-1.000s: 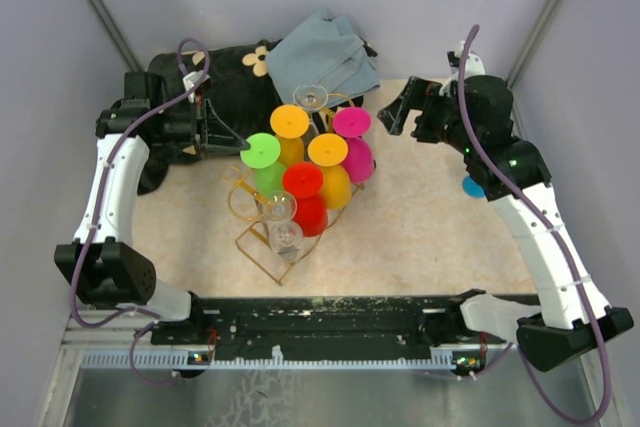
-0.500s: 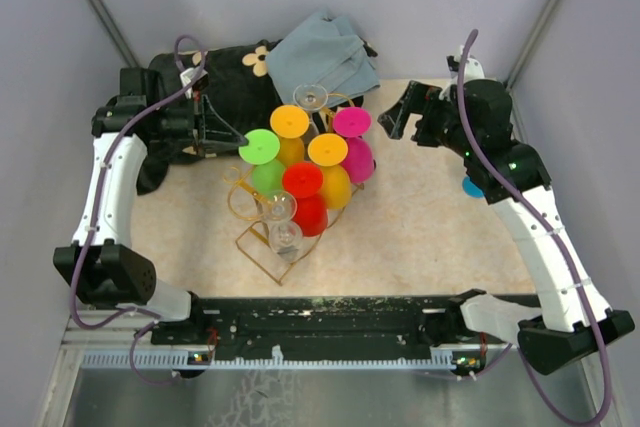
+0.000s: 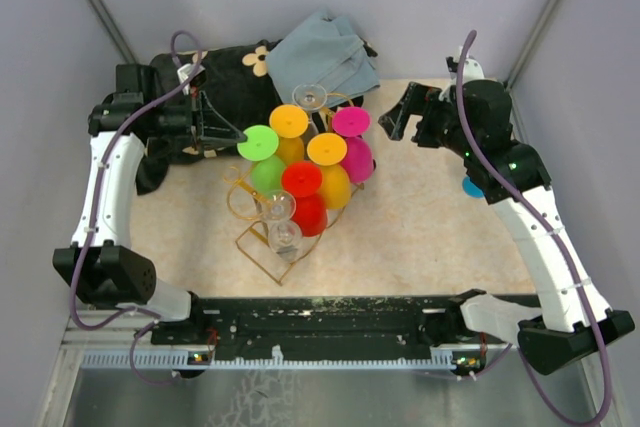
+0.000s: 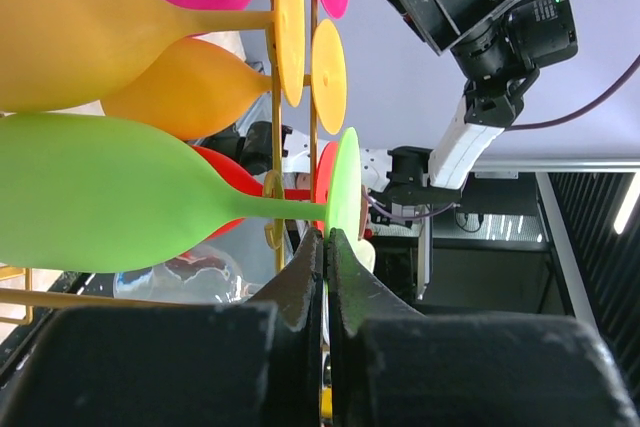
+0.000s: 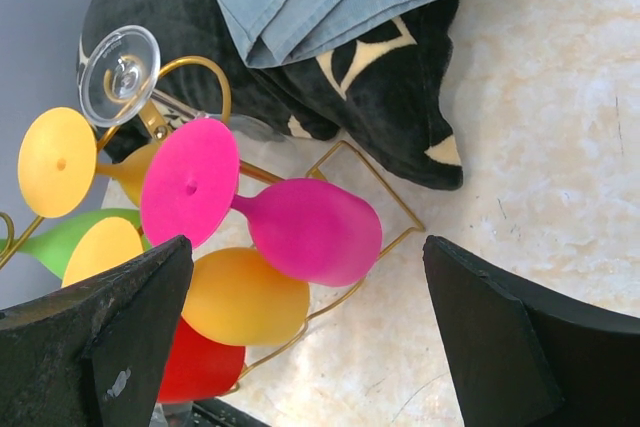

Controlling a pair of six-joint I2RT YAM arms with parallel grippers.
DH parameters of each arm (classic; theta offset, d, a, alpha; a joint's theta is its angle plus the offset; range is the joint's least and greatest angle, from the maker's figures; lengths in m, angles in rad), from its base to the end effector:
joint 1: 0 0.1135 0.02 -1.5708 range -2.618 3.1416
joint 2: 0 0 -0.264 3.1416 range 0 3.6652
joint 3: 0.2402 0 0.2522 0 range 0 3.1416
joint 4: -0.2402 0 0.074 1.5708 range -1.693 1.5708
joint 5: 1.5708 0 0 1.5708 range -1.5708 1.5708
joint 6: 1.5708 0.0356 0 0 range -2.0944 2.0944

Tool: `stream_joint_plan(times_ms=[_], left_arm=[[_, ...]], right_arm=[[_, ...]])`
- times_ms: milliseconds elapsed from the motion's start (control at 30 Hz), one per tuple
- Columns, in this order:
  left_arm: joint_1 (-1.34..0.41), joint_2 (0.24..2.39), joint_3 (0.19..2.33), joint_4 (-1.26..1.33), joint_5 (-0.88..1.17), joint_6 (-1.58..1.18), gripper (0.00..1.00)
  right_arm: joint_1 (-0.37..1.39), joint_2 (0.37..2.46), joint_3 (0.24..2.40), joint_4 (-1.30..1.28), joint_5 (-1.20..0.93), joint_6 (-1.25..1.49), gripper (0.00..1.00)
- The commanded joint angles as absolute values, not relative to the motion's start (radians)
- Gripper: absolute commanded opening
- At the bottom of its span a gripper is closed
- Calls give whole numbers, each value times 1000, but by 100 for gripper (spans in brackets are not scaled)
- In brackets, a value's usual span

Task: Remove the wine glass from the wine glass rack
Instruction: Pick up the wine glass from the wine rack.

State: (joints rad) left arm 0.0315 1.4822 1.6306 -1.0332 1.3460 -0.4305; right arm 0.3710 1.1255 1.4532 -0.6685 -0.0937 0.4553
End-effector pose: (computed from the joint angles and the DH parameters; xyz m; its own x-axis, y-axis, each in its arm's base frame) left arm 0.2829 -0.0258 0.4086 -0.9575 -0.1232 -0.2609 0.2318 0.2100 -0.9498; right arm 0.2057 0.0836 0.4508 -0.4746 0.2851 -0.8327 -0.2610 0.8579 0.4425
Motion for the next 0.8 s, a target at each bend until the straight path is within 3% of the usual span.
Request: stream_joint_plan(times_ms=[0, 767], left_arm=[[47, 1486, 1671, -1038, 1352, -435, 0], [114, 1553, 1747, -1123, 1337, -348, 0]], right_arm=[[379, 1100, 1494, -649, -80, 440, 98], [379, 1089, 1468, -638, -76, 441, 98]])
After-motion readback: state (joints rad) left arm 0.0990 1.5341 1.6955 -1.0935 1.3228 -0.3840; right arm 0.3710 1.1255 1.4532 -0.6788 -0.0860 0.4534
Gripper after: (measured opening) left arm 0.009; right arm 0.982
